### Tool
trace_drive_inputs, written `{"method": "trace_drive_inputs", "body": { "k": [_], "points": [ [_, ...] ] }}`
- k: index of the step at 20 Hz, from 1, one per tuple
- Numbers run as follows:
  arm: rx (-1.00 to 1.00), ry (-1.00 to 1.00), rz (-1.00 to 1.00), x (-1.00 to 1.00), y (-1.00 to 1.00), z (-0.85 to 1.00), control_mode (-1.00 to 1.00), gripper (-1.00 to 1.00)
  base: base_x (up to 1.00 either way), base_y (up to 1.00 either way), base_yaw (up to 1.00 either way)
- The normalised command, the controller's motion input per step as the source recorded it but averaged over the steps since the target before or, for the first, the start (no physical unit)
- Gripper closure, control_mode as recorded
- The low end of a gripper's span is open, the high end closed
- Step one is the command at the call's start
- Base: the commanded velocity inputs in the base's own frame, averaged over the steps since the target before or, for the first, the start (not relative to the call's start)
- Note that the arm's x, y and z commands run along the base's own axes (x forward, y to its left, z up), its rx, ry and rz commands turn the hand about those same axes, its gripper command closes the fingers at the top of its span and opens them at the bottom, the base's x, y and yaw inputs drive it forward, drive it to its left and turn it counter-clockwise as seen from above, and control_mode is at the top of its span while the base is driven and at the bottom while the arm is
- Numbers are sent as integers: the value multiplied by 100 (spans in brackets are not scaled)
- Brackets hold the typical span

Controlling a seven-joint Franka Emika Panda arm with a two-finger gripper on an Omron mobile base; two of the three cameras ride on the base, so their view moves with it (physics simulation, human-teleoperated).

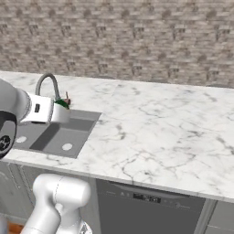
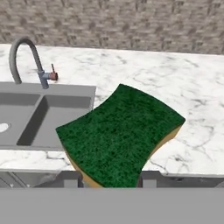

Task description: Locate and retrieve the bar soap and sponge from the cabinet. Place them next to the sink.

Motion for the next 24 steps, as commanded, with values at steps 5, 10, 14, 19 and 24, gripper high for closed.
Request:
{"method": "trace_drive_inputs", "body": {
  "k": [5, 10, 14, 19, 24],
  "points": [
    [0, 21, 5, 68, 11, -29, -100, 100, 0, 0, 0],
    [-3, 12, 5, 67, 7, -52, -100, 100, 0, 0, 0],
    [-7, 0, 4, 51, 1, -82, -100, 100, 0, 0, 0],
    [-3, -11, 2, 33, -1, -84, -100, 100, 0, 0, 0],
    [9, -2, 0, 60, -7, -43, -100, 100, 0, 0, 0]
  ]
}}
